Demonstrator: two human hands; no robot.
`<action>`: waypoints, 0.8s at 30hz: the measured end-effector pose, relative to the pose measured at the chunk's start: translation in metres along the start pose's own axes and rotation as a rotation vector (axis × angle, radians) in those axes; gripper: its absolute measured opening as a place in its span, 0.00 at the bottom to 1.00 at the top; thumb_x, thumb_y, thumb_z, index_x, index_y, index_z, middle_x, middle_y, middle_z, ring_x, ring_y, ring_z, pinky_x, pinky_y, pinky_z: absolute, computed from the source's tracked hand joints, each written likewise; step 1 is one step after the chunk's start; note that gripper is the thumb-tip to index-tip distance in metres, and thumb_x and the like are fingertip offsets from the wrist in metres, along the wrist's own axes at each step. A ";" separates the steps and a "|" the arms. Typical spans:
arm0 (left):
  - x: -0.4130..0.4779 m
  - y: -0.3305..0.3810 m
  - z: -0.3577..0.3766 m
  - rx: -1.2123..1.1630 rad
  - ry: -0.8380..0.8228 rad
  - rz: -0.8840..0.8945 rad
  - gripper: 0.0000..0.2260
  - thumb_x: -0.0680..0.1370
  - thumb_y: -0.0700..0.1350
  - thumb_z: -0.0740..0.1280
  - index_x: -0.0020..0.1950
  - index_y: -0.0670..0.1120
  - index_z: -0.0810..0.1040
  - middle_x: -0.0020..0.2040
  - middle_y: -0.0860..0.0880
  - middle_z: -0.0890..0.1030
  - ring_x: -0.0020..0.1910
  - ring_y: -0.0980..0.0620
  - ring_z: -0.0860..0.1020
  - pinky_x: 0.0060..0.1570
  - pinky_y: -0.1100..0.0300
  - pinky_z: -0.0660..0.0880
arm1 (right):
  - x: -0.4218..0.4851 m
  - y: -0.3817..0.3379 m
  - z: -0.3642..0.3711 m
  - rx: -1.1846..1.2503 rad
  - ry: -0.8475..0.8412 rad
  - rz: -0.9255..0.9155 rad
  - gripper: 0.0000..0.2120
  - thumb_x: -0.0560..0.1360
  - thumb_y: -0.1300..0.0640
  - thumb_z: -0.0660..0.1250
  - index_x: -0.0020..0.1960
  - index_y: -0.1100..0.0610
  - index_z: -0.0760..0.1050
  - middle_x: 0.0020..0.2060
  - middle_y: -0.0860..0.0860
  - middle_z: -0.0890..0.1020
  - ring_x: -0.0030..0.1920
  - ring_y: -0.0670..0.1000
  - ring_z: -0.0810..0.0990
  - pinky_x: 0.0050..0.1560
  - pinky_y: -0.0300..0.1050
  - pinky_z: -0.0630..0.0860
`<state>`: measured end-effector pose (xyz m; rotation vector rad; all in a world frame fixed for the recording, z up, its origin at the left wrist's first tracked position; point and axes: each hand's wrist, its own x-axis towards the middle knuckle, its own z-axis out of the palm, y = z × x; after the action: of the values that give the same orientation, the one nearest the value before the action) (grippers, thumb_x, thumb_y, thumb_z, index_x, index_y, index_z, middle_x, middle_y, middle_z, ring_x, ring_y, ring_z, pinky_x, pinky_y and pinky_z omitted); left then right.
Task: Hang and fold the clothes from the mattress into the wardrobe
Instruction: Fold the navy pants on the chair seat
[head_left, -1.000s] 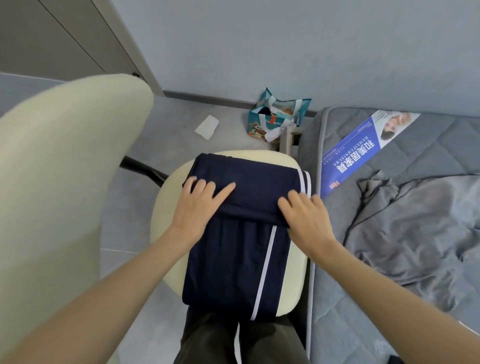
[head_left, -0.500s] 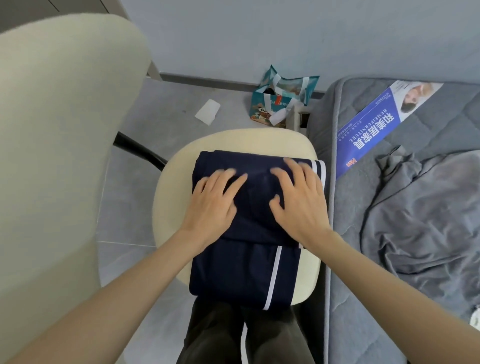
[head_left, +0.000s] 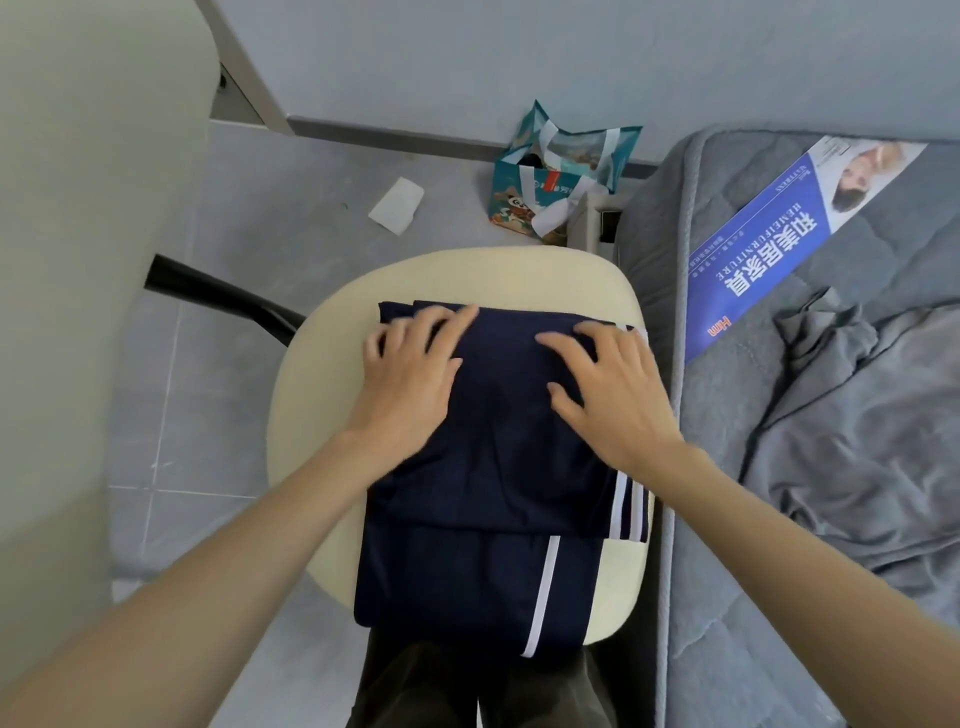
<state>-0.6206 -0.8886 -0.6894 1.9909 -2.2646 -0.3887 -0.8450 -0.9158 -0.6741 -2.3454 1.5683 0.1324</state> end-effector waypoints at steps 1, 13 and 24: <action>0.011 -0.005 -0.010 -0.014 -0.078 -0.038 0.26 0.79 0.50 0.62 0.76 0.50 0.61 0.71 0.44 0.65 0.64 0.41 0.66 0.64 0.47 0.59 | 0.010 0.004 -0.008 0.013 -0.004 0.010 0.29 0.73 0.46 0.62 0.73 0.49 0.63 0.66 0.57 0.70 0.66 0.60 0.68 0.71 0.62 0.59; 0.046 0.006 -0.030 0.138 -0.528 -0.078 0.17 0.70 0.52 0.73 0.51 0.48 0.70 0.52 0.50 0.77 0.46 0.49 0.71 0.50 0.58 0.63 | 0.034 -0.003 -0.041 0.022 -0.320 0.078 0.11 0.74 0.50 0.67 0.44 0.52 0.65 0.44 0.51 0.79 0.46 0.56 0.75 0.48 0.45 0.63; 0.101 0.018 -0.085 0.245 0.261 0.103 0.20 0.60 0.30 0.72 0.49 0.41 0.73 0.46 0.43 0.76 0.41 0.43 0.74 0.39 0.53 0.67 | 0.057 0.018 -0.105 -0.085 0.388 0.041 0.11 0.66 0.73 0.62 0.40 0.59 0.68 0.35 0.56 0.75 0.35 0.59 0.71 0.33 0.47 0.59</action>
<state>-0.6318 -0.9966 -0.6119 1.8838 -2.3235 0.1582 -0.8497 -1.0047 -0.5931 -2.5171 1.8141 -0.2692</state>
